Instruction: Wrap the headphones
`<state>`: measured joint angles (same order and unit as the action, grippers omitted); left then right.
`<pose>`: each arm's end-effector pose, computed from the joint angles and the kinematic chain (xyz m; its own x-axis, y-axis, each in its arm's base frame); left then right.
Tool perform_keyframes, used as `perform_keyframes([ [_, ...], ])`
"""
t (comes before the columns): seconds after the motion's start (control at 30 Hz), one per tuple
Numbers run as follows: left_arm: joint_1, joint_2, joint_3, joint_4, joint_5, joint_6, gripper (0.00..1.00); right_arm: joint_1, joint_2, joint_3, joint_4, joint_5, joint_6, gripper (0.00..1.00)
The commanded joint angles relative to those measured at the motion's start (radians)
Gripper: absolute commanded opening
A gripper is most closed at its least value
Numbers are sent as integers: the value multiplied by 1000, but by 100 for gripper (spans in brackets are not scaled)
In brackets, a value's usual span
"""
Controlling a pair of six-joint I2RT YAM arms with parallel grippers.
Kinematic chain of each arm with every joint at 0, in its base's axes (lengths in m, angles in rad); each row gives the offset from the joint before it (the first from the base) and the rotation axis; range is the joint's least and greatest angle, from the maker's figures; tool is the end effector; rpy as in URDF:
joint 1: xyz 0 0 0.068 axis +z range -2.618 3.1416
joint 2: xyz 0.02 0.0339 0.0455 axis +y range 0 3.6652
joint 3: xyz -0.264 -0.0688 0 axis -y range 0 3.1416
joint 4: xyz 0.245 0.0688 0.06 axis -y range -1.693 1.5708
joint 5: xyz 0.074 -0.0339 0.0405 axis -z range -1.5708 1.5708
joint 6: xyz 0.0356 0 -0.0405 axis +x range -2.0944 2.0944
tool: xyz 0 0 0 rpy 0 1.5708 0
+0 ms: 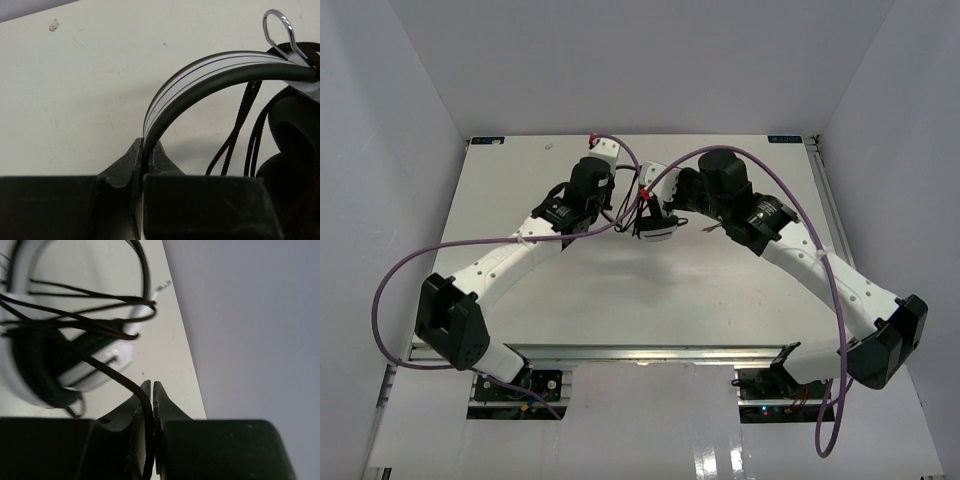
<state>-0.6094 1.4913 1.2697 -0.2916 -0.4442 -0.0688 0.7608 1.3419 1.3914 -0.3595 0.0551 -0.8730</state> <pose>0.2906 -0.1842 0.3292 -0.4161 0.2147 -0.8836 0.1817 0.9718 0.1506 0.2231 0.2097 0.4092 0.3565 -0.7170 -0.5990 -0.5873 0.3267 -0.7405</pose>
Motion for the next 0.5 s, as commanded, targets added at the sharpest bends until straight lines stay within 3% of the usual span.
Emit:
perform_keyframes([
  [0.0, 19, -183, -55, 27, 162, 129, 0, -88, 13, 20, 128, 17, -27, 13],
  [0.23, 19, -310, -96, -5, 451, 167, 0, -267, 90, 31, 133, -396, 182, 20],
  [0.47, 19, -321, -29, 2, 620, 0, 0, -371, 162, -37, 231, -894, 431, 21],
])
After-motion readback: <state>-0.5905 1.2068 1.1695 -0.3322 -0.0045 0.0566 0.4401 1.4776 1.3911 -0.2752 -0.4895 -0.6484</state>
